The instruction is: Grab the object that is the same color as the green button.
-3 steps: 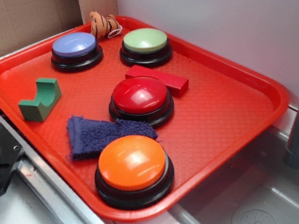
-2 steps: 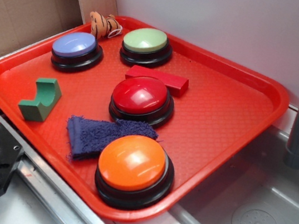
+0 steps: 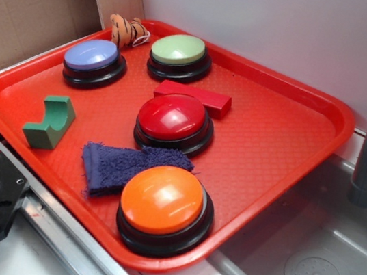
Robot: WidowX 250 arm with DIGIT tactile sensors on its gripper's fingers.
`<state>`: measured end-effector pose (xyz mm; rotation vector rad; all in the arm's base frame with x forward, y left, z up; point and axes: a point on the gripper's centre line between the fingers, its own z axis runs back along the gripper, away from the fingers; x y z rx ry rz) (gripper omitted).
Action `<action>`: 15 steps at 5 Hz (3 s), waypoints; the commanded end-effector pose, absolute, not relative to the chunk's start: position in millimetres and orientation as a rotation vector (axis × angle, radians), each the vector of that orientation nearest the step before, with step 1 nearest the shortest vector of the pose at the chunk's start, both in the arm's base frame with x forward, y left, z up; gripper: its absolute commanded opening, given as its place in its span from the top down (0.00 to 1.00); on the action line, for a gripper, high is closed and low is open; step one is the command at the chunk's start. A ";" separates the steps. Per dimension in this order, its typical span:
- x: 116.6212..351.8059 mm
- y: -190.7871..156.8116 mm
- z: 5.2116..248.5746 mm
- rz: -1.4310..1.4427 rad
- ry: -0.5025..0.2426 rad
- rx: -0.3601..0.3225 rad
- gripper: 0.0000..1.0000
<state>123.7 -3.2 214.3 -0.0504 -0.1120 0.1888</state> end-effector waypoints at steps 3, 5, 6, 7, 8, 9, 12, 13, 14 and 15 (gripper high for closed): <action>153.9 57.3 92.4 0.738 -0.311 0.034 0.00; 161.0 63.3 48.0 0.717 -0.308 0.054 0.00; 160.9 68.8 38.7 0.743 -0.294 0.024 0.00; 165.1 72.1 28.9 0.744 -0.274 0.006 0.00; 166.3 73.9 26.5 0.742 -0.268 -0.009 0.00; 167.9 73.0 25.3 0.745 -0.268 -0.017 0.97; 195.3 60.1 110.8 0.487 -0.168 0.064 1.00; 204.4 44.5 157.4 0.384 -0.203 0.017 1.00; 205.9 24.2 190.9 0.312 -0.250 -0.023 1.00; 200.5 14.0 212.0 0.283 -0.287 -0.050 1.00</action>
